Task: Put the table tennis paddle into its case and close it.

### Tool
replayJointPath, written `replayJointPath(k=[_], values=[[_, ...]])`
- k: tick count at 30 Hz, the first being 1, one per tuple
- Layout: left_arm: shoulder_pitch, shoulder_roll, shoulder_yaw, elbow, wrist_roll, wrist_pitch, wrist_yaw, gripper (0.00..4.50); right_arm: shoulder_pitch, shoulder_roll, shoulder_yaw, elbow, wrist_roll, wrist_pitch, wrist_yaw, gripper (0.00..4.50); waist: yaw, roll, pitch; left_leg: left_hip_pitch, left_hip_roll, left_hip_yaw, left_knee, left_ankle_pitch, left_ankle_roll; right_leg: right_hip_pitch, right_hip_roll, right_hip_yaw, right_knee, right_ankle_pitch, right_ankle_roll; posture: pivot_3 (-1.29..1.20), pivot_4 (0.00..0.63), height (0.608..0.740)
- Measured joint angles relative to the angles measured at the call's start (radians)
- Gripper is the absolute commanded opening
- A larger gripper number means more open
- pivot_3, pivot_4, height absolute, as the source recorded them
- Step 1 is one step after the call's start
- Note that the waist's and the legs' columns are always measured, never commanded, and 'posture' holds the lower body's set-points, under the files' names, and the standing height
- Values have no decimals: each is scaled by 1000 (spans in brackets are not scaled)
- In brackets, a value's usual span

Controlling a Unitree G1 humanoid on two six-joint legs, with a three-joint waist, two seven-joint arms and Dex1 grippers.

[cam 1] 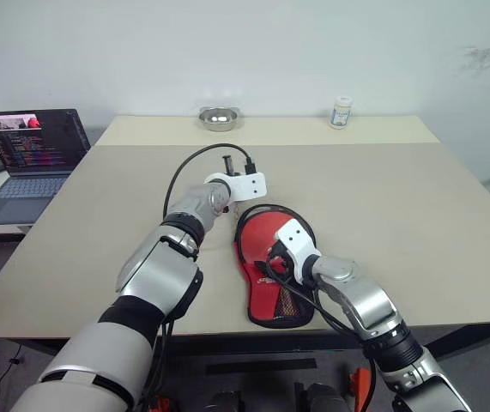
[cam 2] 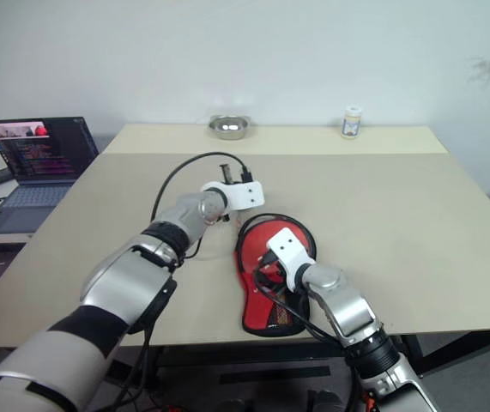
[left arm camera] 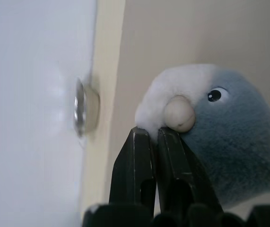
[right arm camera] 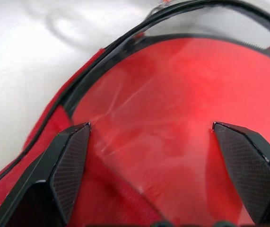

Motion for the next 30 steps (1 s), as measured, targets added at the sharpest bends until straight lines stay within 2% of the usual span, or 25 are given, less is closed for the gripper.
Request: replayJointPath(k=[9,18,23,30], values=[[-41,-65,-124,21,131,-67,59,51,21,-3,8,-40,-7,28,0,4500,1,0,0,0,0,-1,0,0,0,2,0,-2,-1,-1,1,0,150,740],[-50,-66,-142,32,163,-55,86,51,36,-2,14,-57,-11,36,-7,4500,3,0,0,1,0,-4,0,0,0,4,0,-4,-3,-1,1,0,150,740],[-49,-54,-83,32,113,-60,77,51,21,9,17,-47,-12,50,-7,4500,1,0,0,1,0,-4,1,0,0,5,0,-5,-3,-1,1,0,150,740],[-23,17,8,30,19,-77,32,51,-14,27,14,-16,-6,55,-1,4500,-2,0,0,2,1,-4,1,0,0,5,0,-5,-3,-1,1,0,150,740]])
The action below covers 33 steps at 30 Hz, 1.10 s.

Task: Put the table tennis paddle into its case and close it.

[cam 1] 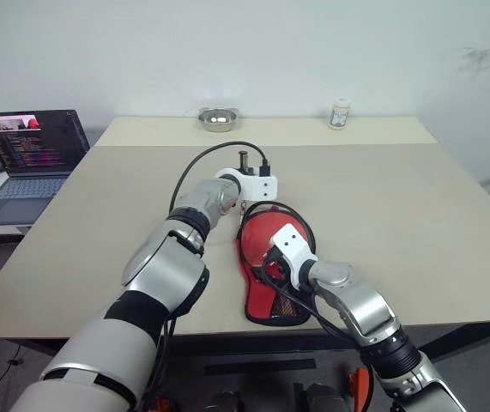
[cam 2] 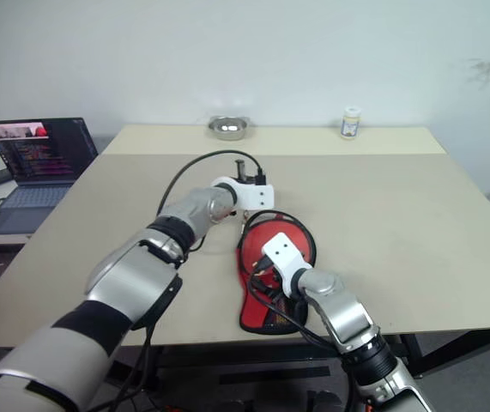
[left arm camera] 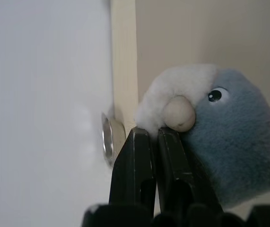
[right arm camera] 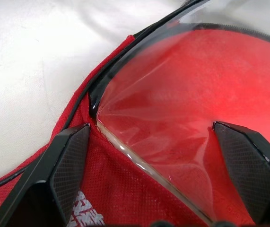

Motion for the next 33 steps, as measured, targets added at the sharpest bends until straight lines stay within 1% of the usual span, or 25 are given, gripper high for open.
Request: replayJointPath(k=[5,7,9,14,19,23,24,25,28,30,33], values=[[41,57,126,-22,-128,-17,-91,51,-17,7,-14,-1,14,34,15,4500,-3,0,0,0,0,0,0,0,0,-1,0,0,0,0,0,0,150,740],[71,83,169,-46,-179,-33,-138,51,-18,9,-17,-10,18,45,15,4500,-3,0,0,0,0,0,0,0,0,-1,0,0,0,2,-3,0,150,740],[136,123,219,-88,-243,-63,-209,51,-19,8,-17,-23,24,56,15,4500,-5,1,0,0,0,0,-1,0,0,-1,0,1,0,3,-4,0,150,740],[302,187,302,-187,-362,-95,-341,51,-9,-20,-30,-69,45,91,28,4500,-2,1,0,-2,0,0,-2,0,0,-3,0,1,-2,3,-6,0,150,740],[430,200,366,-363,-475,-60,-445,51,-1,-53,-54,-130,88,167,57,4500,3,1,0,-2,0,-2,-2,-1,0,-1,0,0,-6,3,-6,0,150,740],[491,200,387,-484,-532,9,-498,51,2,-75,-74,-177,136,227,83,4500,2,1,0,-2,0,-2,-2,-1,0,-1,0,0,-6,3,-6,0,150,740],[506,200,389,-513,-543,23,-511,551,4,-88,-78,-193,150,242,93,4500,2,1,0,-3,0,-2,-2,-1,0,-1,0,0,-6,3,-6,0,150,740],[523,200,390,-544,-554,39,-523,744,8,-102,-84,-212,167,257,105,4500,2,1,0,-3,0,-2,-2,-1,0,-1,0,0,-7,3,-6,0,150,740],[562,210,391,-606,-577,83,-556,1816,11,-140,-112,-244,207,282,128,4500,2,1,0,-3,0,-2,-2,-1,0,-1,0,0,-7,3,-6,0,150,740],[577,219,393,-635,-589,100,-568,2442,12,-151,-122,-251,221,283,131,4500,2,1,0,-3,0,-2,-2,-1,0,-1,0,0,-7,3,-6,0,150,740],[609,228,398,-688,-603,127,-586,3512,12,-156,-132,-262,249,283,139,4500,2,2,0,-3,0,-2,-2,-1,0,-1,0,0,-7,3,-6,0,150,740]])
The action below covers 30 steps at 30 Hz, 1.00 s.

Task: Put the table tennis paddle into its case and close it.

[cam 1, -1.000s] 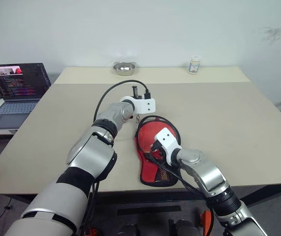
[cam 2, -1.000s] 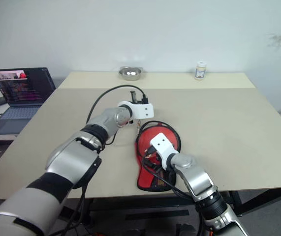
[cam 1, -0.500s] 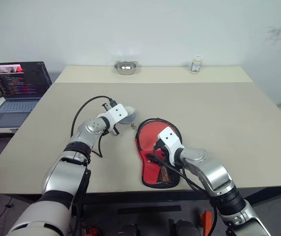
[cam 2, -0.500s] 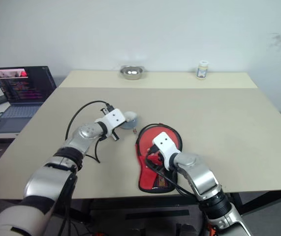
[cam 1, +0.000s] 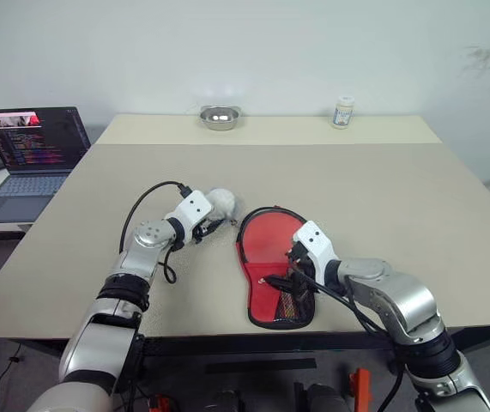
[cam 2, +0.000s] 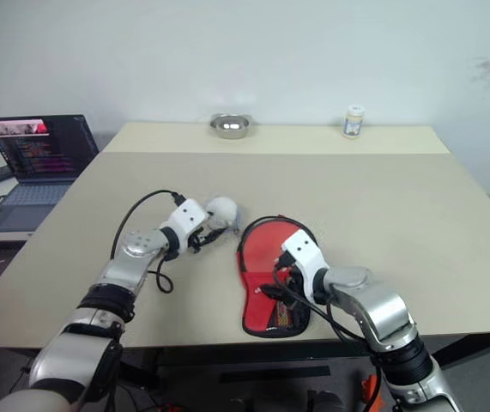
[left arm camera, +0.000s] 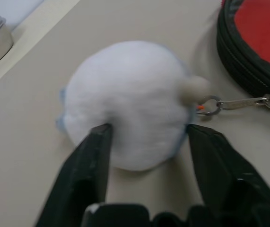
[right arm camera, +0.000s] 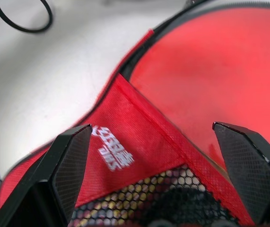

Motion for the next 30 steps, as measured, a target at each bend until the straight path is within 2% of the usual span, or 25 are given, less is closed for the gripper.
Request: replayJointPath(k=[3,13,21,25,27,30], values=[[53,8,4,-71,-26,38,-23,4484,0,-11,-10,-23,39,0,18,4500,0,0,0,-1,0,0,0,0,0,0,0,0,-1,0,0,0,150,740],[197,67,91,-264,-148,213,-74,4484,-74,19,-27,24,72,-42,20,4500,-3,1,1,-1,1,0,-1,0,0,-2,0,0,0,0,0,0,150,740],[205,155,241,-364,-435,493,-302,4484,-84,30,-14,75,67,-80,19,4500,-2,2,1,-3,0,0,-1,0,0,-4,0,0,-1,0,-1,0,150,740],[17,151,258,-203,-447,501,-255,4484,-93,43,0,98,66,-94,14,4500,6,0,2,-3,0,-3,0,0,-1,-3,0,-4,-1,0,-1,0,150,740],[-116,147,237,-75,-407,460,-244,4484,-100,50,9,108,66,-99,12,4500,7,0,2,-3,0,-3,1,0,-1,-1,0,-4,-1,0,-1,0,150,740],[-240,126,179,101,-328,357,-232,4484,-107,49,12,121,65,-113,9,4500,3,0,2,-3,-1,-2,0,0,-1,-1,0,-3,-2,0,-1,0,150,740]])
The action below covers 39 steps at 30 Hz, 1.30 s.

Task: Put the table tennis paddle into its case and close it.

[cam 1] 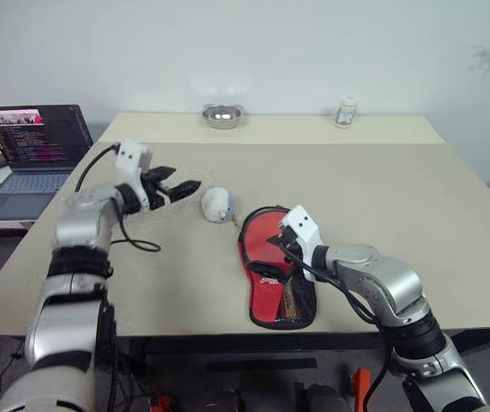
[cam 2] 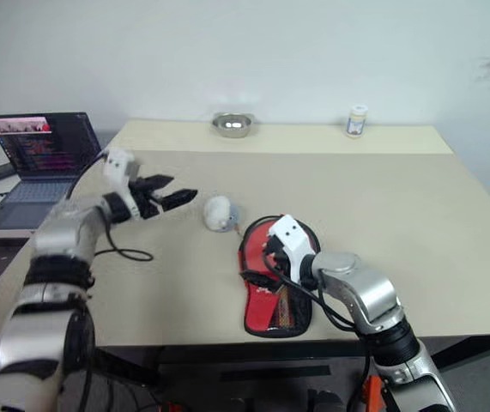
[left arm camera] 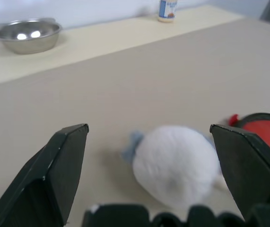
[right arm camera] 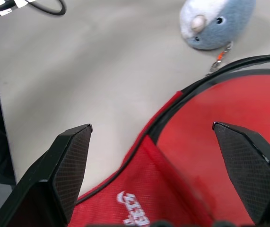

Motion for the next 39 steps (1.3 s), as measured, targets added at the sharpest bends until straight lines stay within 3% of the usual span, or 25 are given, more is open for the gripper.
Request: replayJointPath(k=[5,13,26,39], values=[[-101,-63,-95,250,121,-128,-16,4484,-7,0,3,21,-2,-16,-2,4500,-8,0,0,-10,0,3,1,0,0,-11,0,2,2,0,0,0,150,740],[-199,-82,-119,417,205,-206,23,4484,-8,-3,10,24,-20,-60,-5,4500,-13,0,0,-15,0,4,1,1,-2,-16,0,3,2,0,0,0,150,740],[-195,-90,-89,441,226,-210,-50,4484,-8,79,110,329,-215,-387,-50,4500,-17,0,0,-14,0,6,2,2,-4,-16,1,5,3,0,0,0,150,740],[-152,-116,-101,464,293,-142,-12,4484,1,96,107,324,-240,-370,-50,4500,-17,0,0,-7,0,5,2,0,0,-9,1,4,5,0,0,0,150,740]])
